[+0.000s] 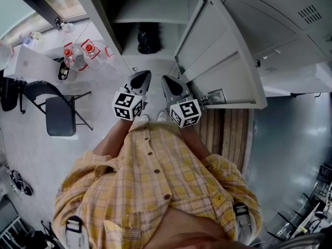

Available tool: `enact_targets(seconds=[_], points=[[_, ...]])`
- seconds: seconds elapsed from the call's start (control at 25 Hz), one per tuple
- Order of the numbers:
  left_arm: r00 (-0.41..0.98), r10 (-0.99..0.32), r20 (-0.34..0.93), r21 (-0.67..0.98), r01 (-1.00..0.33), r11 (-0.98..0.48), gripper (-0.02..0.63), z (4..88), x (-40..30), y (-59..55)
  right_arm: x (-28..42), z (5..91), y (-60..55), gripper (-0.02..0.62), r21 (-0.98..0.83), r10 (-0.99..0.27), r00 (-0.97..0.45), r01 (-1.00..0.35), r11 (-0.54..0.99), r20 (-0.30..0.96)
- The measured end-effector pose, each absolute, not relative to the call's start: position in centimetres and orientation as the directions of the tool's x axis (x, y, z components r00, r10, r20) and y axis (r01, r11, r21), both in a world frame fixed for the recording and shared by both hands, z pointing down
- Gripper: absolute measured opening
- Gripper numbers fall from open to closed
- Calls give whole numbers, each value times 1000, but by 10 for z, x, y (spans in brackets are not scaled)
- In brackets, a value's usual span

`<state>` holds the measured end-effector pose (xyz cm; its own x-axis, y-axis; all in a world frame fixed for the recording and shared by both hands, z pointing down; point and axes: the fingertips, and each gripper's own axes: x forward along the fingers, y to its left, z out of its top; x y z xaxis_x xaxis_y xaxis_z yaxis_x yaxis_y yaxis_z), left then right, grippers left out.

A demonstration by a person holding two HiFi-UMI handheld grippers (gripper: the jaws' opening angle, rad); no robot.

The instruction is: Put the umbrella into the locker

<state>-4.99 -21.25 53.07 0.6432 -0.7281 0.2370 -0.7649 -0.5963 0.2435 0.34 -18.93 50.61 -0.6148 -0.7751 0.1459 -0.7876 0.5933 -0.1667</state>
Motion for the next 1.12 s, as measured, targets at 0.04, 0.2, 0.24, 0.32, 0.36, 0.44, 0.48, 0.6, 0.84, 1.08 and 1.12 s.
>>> enact_targets(seconds=[0.04, 0.2, 0.24, 0.32, 0.36, 0.44, 0.48, 0.6, 0.84, 1.08, 1.12], points=[[645, -726, 237, 242, -763, -599, 5, 531, -50, -212, 4, 507, -189, -2, -166, -775, -615, -788, 593, 147], [643, -728, 238, 230, -765, -601, 5, 532, -52, -210, 4, 510, -189, -2, -168, -775, -613, -789, 591, 154], [642, -728, 240, 229, -766, -600, 5, 533, -52, -209, 5, 511, -189, -2, -169, -775, -612, -790, 589, 156], [640, -728, 247, 232, -768, -597, 5, 537, -55, -207, 6, 513, -189, -2, -176, -774, -613, -789, 588, 160], [639, -727, 250, 234, -769, -595, 5, 539, -56, -206, 6, 514, -189, -2, -181, -772, -615, -787, 589, 161], [640, -726, 251, 236, -768, -596, 5, 541, -58, -205, 5, 515, -189, -2, -186, -766, -621, -783, 594, 166], [641, -726, 250, 236, -767, -596, 5, 541, -60, -205, 5, 516, -189, -2, -185, -764, -622, -782, 596, 169], [642, -724, 251, 230, -766, -600, 5, 541, -63, -204, 8, 521, -188, -2, -184, -765, -619, -784, 592, 178], [640, -725, 255, 227, -769, -598, 5, 545, -64, -201, 15, 524, -190, -2, -187, -770, -611, -791, 583, 186], [631, -731, 259, 247, -776, -581, 5, 552, -67, -201, 17, 525, -192, -2, -189, -769, -615, -787, 587, 173], [626, -735, 259, 248, -779, -576, 5, 552, -68, -203, 17, 525, -194, -2, -187, -769, -616, -786, 589, 169]])
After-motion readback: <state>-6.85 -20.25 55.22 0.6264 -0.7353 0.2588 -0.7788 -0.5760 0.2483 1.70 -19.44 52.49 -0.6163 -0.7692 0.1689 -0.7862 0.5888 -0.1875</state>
